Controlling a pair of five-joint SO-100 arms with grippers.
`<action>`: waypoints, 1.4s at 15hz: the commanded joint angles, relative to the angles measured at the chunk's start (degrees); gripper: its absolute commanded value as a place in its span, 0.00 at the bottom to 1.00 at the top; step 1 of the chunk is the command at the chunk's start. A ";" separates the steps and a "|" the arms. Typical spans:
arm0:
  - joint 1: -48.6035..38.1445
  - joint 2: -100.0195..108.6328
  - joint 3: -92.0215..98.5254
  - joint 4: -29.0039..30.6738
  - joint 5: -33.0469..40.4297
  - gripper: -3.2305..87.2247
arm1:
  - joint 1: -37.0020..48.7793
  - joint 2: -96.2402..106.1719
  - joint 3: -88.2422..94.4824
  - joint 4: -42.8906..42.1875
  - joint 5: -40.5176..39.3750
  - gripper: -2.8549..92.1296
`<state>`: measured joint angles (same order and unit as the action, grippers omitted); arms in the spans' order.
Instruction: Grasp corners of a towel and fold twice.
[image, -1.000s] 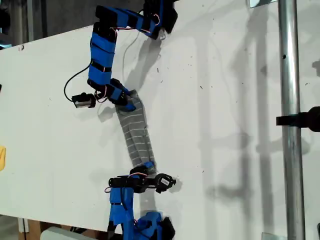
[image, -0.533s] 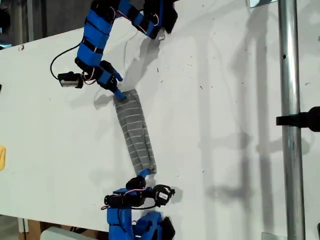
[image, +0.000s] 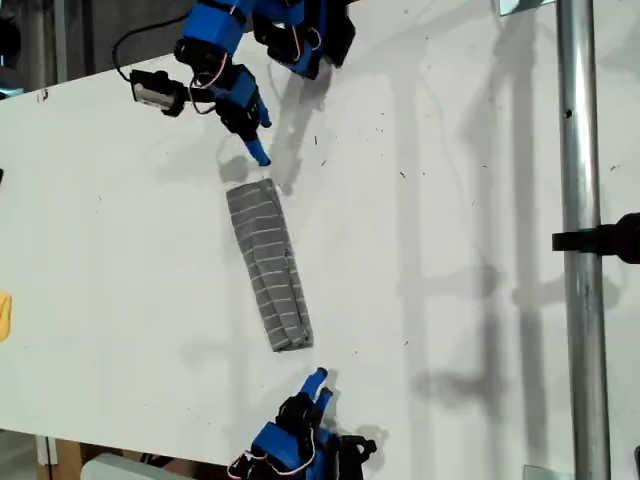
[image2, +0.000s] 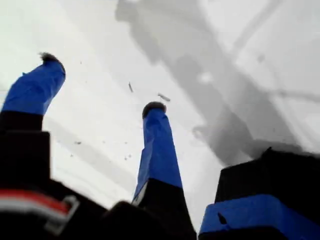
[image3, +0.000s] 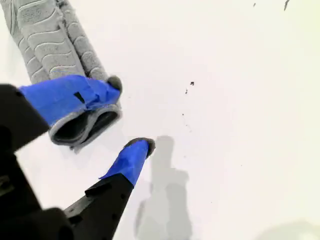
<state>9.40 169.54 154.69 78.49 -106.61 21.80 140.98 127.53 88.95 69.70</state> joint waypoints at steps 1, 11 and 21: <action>8.35 10.02 5.98 -1.93 -7.21 0.13 | -9.67 13.18 4.66 4.66 12.04 0.39; 12.30 29.71 20.39 -3.16 -5.54 0.03 | 12.30 -4.92 8.88 -22.41 -11.25 0.46; 14.59 29.71 21.97 -4.04 -8.88 0.03 | 10.63 -65.65 -28.04 -39.99 -11.34 0.42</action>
<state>23.12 198.81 176.84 74.97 -114.79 34.01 78.22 105.64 49.48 57.92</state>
